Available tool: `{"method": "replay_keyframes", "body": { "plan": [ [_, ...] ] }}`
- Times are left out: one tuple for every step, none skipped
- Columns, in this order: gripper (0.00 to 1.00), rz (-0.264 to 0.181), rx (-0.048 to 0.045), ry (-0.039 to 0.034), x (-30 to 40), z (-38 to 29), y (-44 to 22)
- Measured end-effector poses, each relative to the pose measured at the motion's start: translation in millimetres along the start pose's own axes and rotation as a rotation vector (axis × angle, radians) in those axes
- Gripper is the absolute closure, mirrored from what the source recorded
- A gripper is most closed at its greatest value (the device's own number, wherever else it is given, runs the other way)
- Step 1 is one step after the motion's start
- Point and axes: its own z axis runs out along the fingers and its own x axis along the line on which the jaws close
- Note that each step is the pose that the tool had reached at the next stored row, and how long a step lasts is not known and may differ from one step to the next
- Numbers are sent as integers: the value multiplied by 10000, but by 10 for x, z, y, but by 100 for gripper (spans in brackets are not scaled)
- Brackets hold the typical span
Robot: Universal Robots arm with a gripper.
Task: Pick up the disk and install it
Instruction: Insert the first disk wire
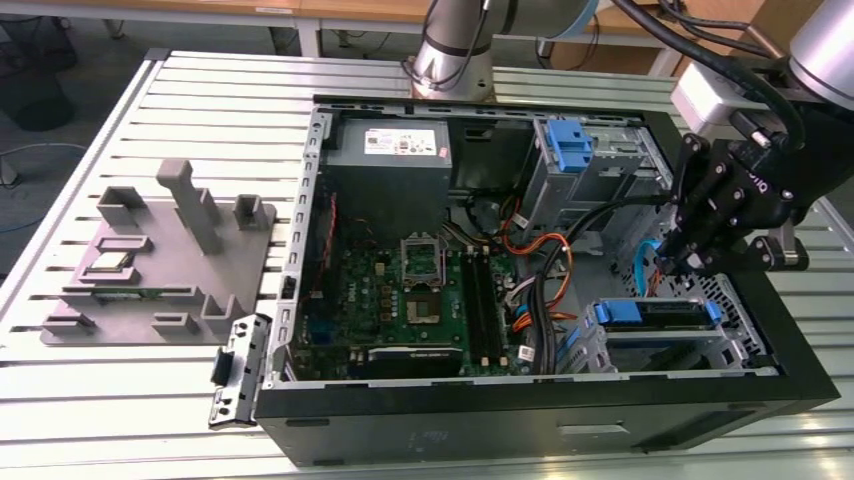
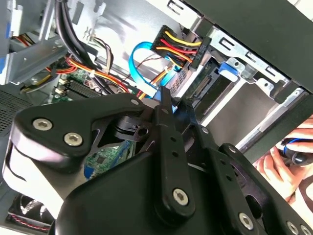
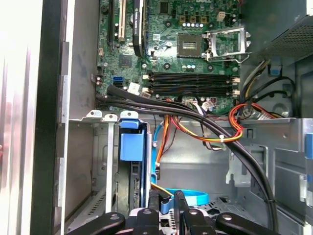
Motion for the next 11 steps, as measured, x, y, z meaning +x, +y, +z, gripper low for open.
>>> {"method": "replay_keyframes", "body": {
  "plan": [
    [73,3,0,56,0,4,0],
    [73,5,-1,112,0,6,0],
    [73,7,-1,151,0,7,-1],
    [73,8,-1,159,1,7,0],
    [73,8,-1,160,1,7,0],
    [73,8,-1,161,1,7,0],
    [73,8,-1,162,0,6,0],
    [73,8,-1,162,0,6,0],
    [73,8,-1,162,0,6,0],
    [73,8,-1,162,0,6,0],
    [73,8,-2,163,0,6,0]
  ]
}}
